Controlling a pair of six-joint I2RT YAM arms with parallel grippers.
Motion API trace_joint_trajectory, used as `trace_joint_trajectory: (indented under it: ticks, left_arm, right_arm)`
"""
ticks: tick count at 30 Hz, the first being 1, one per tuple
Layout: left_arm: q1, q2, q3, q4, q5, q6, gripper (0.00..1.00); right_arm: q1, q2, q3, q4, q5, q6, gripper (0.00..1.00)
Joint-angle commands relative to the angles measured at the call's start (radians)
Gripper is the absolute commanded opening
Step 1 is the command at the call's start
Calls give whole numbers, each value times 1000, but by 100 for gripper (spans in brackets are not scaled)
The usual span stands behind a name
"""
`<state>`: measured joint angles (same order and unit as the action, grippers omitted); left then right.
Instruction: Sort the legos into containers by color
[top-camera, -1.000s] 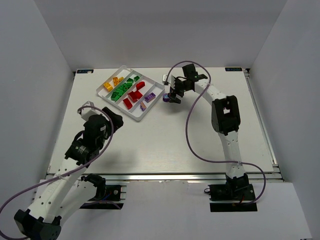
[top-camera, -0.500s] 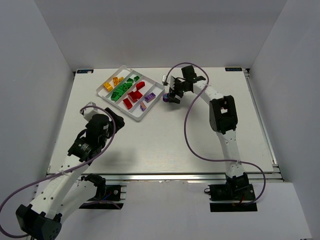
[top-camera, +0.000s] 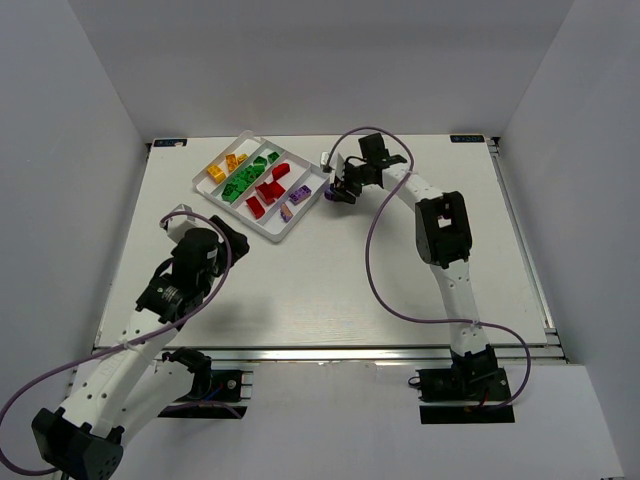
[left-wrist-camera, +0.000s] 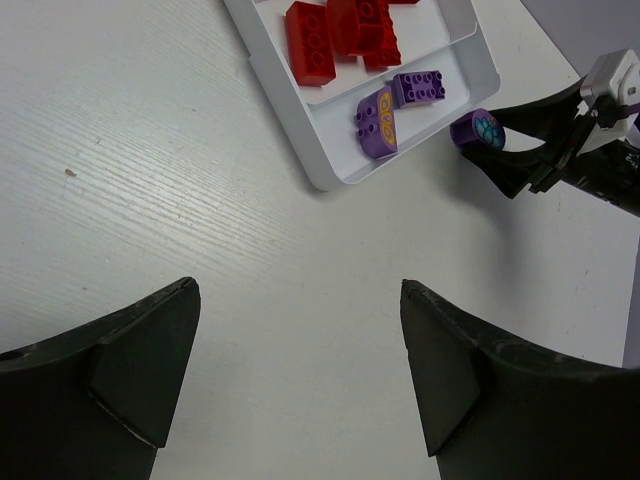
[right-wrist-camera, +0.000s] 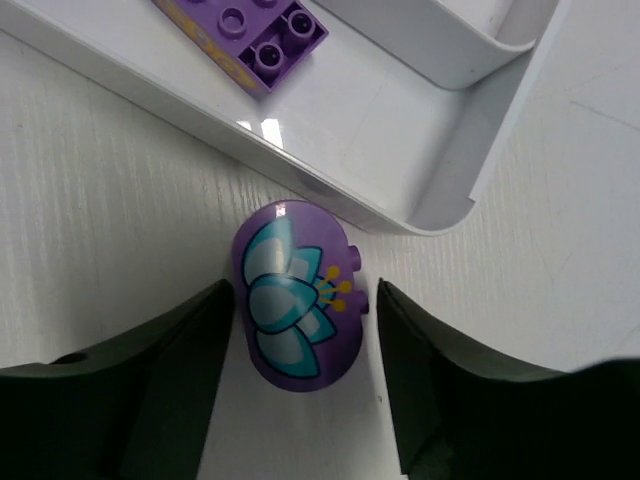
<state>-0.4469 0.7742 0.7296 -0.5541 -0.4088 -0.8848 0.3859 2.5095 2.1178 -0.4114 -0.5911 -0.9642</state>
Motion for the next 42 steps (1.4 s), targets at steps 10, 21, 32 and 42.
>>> trace_joint_trajectory:
  ticks: [10,21,32,42]
  left_arm:
    - [5,11,27,10,-22,7,90]
    - [5,5,19,17,-35,21,90]
    - [5,-16,11,3,-51,18,91]
    - [5,-58,25,-35,-78,7,91]
  right_arm:
    - [-7,-219,-266,23,-125,-188,38]
    - [-4,-337,-361,143,-179,-116,26]
    - [110,-319,-288,221,-138,-93,27]
    - [171,-204,-156,243,-52,-77,32]
